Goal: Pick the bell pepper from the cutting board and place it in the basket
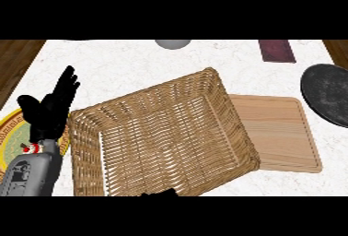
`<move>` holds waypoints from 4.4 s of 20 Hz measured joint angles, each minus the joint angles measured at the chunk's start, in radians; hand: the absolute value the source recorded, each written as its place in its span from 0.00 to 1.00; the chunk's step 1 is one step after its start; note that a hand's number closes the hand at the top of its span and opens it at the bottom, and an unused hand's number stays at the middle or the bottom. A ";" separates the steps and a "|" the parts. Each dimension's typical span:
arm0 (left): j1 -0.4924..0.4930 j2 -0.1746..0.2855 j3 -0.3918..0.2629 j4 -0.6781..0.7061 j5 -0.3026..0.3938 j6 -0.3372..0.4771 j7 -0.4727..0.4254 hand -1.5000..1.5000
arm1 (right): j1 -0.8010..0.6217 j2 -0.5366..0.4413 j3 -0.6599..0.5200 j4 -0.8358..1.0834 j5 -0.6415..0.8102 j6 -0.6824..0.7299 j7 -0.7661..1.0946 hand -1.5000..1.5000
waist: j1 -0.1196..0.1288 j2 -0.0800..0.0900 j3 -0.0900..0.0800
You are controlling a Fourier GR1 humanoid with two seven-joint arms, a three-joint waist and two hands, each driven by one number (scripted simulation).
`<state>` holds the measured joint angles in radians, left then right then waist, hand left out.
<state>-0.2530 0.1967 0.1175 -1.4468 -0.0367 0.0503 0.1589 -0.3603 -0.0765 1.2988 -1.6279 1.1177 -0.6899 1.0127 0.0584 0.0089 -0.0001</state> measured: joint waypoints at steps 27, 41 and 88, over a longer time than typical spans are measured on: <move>-0.022 0.001 -0.001 0.011 -0.002 -0.007 0.008 0.50 | -0.848 0.073 -0.327 0.618 -0.314 0.349 -0.093 1.00 | 0.010 0.001 -0.002; 0.007 -0.017 -0.015 -0.017 -0.014 0.002 0.006 0.50 | -0.950 0.076 -0.259 0.818 -0.606 0.431 -0.166 1.00 | 0.012 0.003 -0.002; -0.002 -0.009 0.012 0.003 -0.012 -0.009 0.004 0.50 | -0.858 0.076 -0.204 0.928 -0.826 0.243 -0.185 0.00 | -0.001 0.001 0.000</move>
<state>-0.2552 0.1881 0.1292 -1.4439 -0.0483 0.0417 0.1629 -1.2183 -0.0004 1.0943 -0.7000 0.2915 -0.4472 0.8278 0.0571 0.0102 -0.0003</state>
